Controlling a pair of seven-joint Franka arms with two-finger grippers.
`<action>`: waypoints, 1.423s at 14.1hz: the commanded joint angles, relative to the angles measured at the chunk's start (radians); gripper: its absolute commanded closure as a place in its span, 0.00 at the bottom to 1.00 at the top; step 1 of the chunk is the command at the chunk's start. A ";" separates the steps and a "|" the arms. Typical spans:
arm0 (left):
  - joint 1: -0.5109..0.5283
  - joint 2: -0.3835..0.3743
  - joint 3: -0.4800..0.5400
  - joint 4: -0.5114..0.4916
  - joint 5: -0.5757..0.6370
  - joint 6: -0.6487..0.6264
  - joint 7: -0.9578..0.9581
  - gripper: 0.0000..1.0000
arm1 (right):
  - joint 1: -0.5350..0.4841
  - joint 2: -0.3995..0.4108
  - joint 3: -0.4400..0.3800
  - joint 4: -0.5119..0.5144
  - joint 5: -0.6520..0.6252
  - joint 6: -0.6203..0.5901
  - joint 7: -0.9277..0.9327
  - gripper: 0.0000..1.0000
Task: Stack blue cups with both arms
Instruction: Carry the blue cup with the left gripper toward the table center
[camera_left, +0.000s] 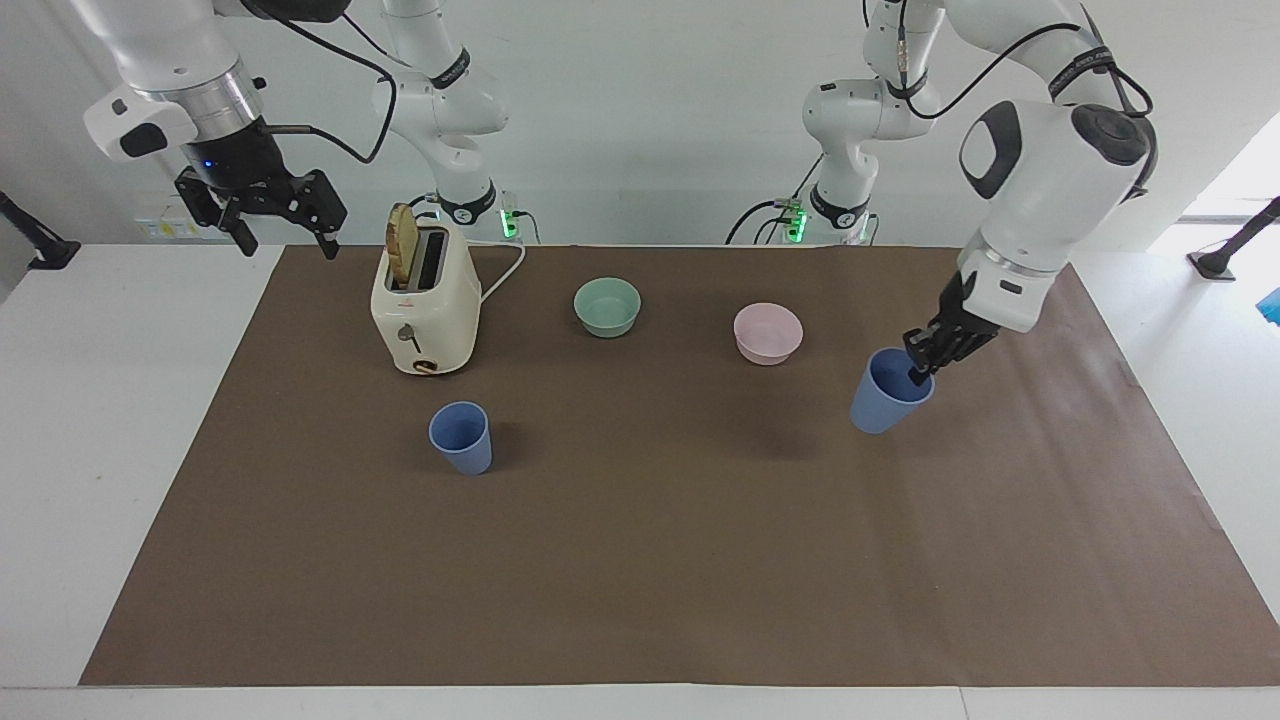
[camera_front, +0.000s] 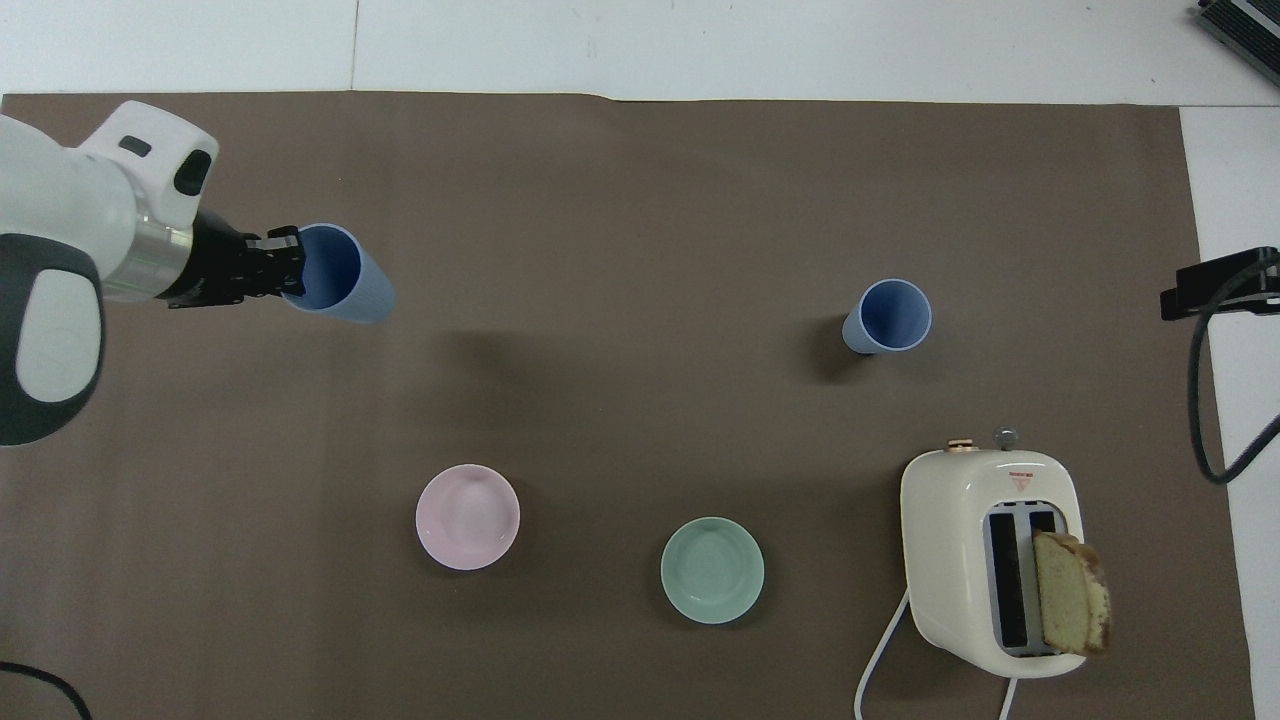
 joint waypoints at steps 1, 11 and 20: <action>-0.102 0.014 0.017 0.018 0.012 -0.008 -0.099 1.00 | 0.002 -0.036 0.003 -0.081 0.028 0.081 -0.029 0.00; -0.295 0.204 0.016 0.018 0.098 0.231 -0.280 1.00 | 0.068 0.073 0.013 -0.293 0.037 0.322 -0.028 0.00; -0.355 0.256 0.013 0.000 0.088 0.285 -0.278 1.00 | 0.070 0.130 0.015 -0.345 0.037 0.468 -0.033 0.00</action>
